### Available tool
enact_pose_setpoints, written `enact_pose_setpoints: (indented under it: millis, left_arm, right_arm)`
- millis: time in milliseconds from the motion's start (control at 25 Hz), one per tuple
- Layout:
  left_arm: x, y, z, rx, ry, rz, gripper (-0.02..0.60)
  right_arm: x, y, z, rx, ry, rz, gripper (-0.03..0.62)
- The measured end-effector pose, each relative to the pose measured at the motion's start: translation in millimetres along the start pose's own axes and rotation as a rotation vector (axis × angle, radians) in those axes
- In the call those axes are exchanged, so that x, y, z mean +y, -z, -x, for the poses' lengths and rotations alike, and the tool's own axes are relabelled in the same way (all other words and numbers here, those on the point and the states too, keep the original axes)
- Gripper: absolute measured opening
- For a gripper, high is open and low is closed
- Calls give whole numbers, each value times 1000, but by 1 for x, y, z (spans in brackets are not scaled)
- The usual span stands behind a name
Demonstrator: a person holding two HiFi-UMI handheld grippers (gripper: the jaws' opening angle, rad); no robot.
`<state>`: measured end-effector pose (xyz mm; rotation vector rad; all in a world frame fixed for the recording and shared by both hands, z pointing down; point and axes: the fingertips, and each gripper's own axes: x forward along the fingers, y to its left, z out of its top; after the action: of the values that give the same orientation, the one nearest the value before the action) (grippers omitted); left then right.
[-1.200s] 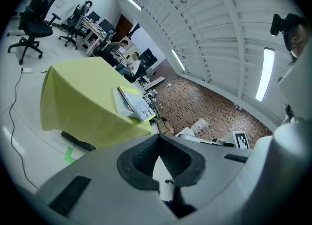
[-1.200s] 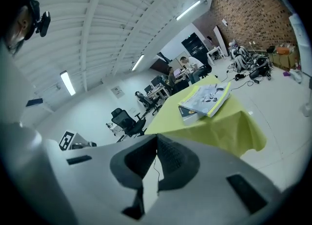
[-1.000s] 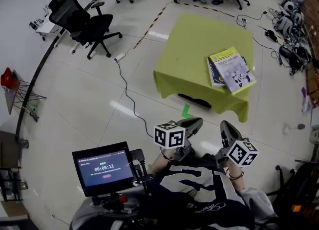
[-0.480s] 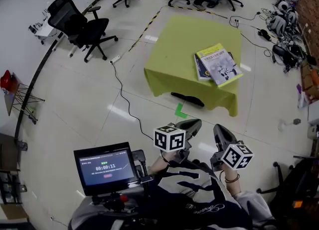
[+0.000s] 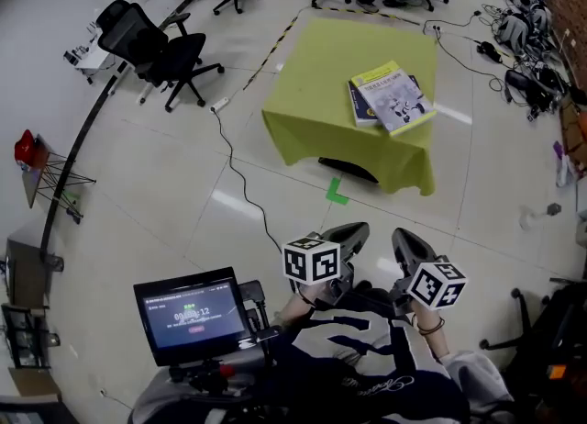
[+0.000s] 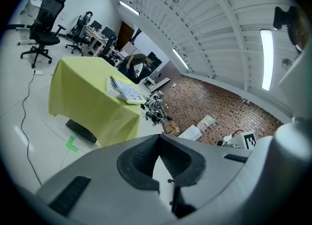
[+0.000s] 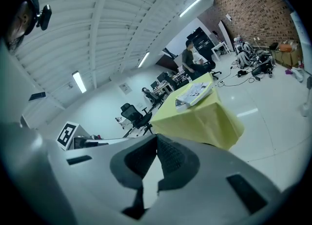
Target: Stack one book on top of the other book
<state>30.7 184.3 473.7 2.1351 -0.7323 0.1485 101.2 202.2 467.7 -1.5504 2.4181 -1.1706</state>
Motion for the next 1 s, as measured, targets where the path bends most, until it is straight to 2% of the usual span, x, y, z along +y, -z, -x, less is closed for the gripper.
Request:
enact_pose_setpoints:
  millis: [440, 1000]
  left_arm:
    - [-17, 22, 9, -31, -47, -13, 5]
    - [-18, 27, 7, -43, -56, -19, 5]
  right_arm:
    - [2, 13, 21, 22, -63, 23, -11]
    - [-6, 14, 28, 21, -67, 30, -11]
